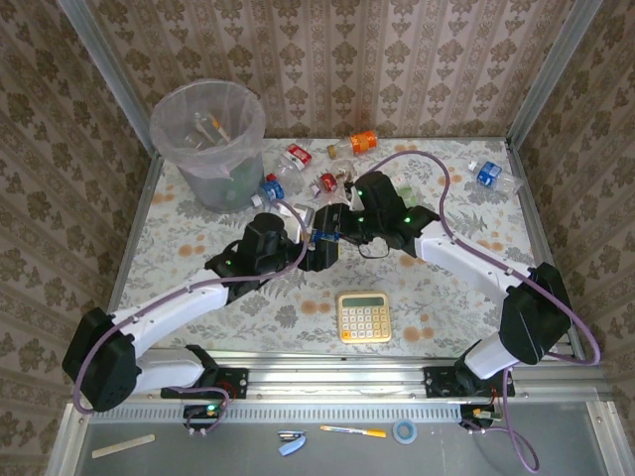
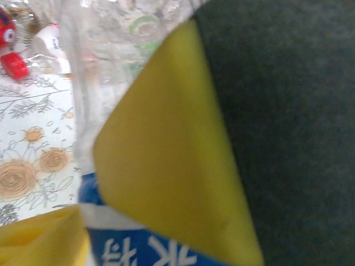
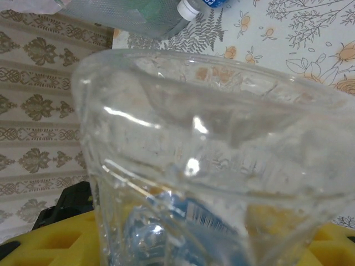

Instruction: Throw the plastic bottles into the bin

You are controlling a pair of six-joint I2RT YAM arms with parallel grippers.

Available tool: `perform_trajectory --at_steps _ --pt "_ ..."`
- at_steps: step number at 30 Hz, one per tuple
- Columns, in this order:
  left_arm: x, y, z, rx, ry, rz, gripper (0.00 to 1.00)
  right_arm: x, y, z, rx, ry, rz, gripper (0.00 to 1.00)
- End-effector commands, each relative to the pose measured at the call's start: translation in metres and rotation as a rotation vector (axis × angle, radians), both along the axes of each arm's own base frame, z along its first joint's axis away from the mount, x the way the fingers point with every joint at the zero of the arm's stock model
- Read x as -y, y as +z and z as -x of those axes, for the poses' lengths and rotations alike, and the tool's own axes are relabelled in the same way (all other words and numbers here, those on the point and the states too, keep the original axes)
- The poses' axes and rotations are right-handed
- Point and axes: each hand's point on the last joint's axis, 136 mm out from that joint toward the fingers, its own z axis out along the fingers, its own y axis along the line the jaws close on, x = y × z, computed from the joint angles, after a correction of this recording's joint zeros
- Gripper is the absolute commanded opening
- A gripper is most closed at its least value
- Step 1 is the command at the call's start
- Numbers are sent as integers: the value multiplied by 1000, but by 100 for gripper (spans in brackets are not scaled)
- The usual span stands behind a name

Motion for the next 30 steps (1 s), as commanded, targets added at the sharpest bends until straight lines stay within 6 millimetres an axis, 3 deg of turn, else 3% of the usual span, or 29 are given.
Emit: perform_trajectory --at_steps 1,8,15,17,21,22,25,30 --pt "6 21 -6 32 -10 66 77 -4 15 9 16 23 -44 59" --pt "-11 25 -5 48 25 58 48 -1 10 10 11 21 -29 63" --pt "-42 31 1 84 90 34 44 2 21 9 59 30 -14 94" --pt "-56 33 2 103 124 10 44 6 28 10 99 35 8 99" --pt "-95 47 -1 161 226 -36 43 21 40 10 160 25 61 100" --pt "-108 54 -3 179 260 -44 43 27 54 12 196 17 51 100" --pt "-144 84 -9 252 363 -68 42 43 61 12 223 -8 70 100" --pt "-190 170 -10 496 487 -92 41 72 50 10 191 -74 75 100"
